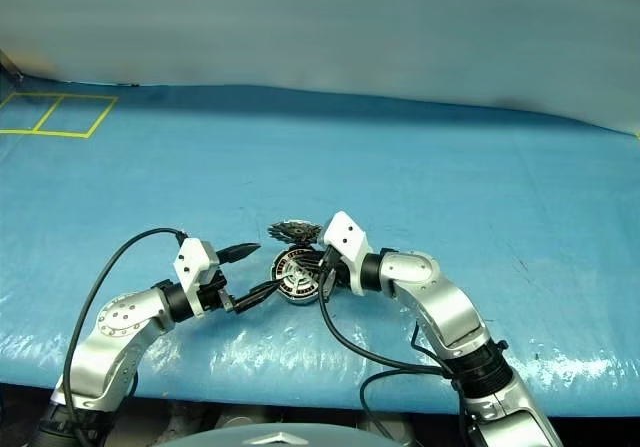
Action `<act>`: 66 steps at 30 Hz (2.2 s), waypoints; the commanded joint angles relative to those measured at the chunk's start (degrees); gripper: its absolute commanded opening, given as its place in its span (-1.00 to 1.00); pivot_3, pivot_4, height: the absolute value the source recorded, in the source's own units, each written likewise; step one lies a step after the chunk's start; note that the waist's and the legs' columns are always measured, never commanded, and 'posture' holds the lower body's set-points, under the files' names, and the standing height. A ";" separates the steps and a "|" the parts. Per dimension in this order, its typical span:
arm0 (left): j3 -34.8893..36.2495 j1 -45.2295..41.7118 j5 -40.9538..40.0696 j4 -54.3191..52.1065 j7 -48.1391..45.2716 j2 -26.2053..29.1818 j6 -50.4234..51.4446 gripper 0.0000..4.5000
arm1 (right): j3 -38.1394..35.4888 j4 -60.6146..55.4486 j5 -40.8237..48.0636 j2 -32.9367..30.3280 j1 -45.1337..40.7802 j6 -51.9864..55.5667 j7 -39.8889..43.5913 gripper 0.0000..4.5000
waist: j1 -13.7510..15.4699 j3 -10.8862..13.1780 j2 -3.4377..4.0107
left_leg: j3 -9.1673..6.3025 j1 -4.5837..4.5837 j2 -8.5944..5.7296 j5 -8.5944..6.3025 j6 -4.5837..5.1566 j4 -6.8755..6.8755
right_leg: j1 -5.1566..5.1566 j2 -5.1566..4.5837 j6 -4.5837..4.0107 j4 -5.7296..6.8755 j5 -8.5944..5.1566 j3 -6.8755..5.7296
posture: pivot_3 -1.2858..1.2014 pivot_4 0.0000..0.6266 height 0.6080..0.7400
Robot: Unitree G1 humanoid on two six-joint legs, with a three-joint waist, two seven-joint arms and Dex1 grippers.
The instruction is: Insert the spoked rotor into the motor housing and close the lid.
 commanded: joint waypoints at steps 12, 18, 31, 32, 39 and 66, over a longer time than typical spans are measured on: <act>12.80 -10.09 -8.41 8.08 2.80 -1.38 2.06 0.29 | -6.54 -10.96 4.23 -6.01 9.50 2.79 -2.17 -1.00 | 0.48 -0.01 -0.01 | 0.00 0.00 -0.01 0.01 0.00 0.05 | 0.03 0.00 0.07 0.00 -0.03 -0.01 | 0.03 -0.52 1.00; 8.09 -20.87 -5.26 17.42 -0.75 -2.94 -0.71 -0.62 | -8.53 -15.31 5.74 -7.95 15.02 3.80 -3.46 -1.00 | 0.69 -0.02 -0.05 | 0.01 -0.02 -0.03 0.01 -0.01 0.06 | 0.03 0.00 0.05 -0.02 0.05 0.01 | 0.03 -0.52 1.00; -6.49 -37.87 1.21 27.95 -17.28 -5.57 -5.02 -0.99 | -18.09 -23.73 7.29 -7.97 30.11 1.89 -11.04 -1.00 | 0.47 -0.02 -0.07 | -0.02 -0.17 -0.05 0.01 0.00 0.15 | -0.03 0.02 0.20 -0.05 0.05 0.02 | 0.03 -0.52 1.00; -7.53 -38.27 1.59 27.85 -18.71 -5.66 -5.26 -0.99 | -18.82 -24.14 7.07 -7.71 31.13 1.69 -11.92 -1.00 | 0.53 -0.02 -0.07 | -0.02 -0.17 -0.06 0.01 0.00 0.16 | -0.03 0.02 0.20 -0.05 0.05 0.02 | 0.03 -0.52 1.00; -15.12 -37.60 5.58 24.37 -28.12 -3.63 -9.17 -0.99 | -22.41 -26.37 6.79 -7.21 35.42 0.68 -15.18 -1.00 | 0.47 -0.03 -0.06 | -0.02 -0.25 -0.05 0.01 0.01 0.29 | -0.05 0.02 0.15 -0.04 0.00 0.03 | 0.03 -0.52 1.00; -8.78 -24.28 0.15 7.07 -21.70 0.06 -5.40 -1.00 | -14.69 -23.25 8.27 -8.84 21.24 2.58 -11.89 -0.82 | 0.35 -0.12 0.13 | -0.01 0.14 0.00 0.01 0.10 0.41 | 0.44 0.02 0.00 -0.06 -0.09 0.07 | 0.03 -0.52 1.00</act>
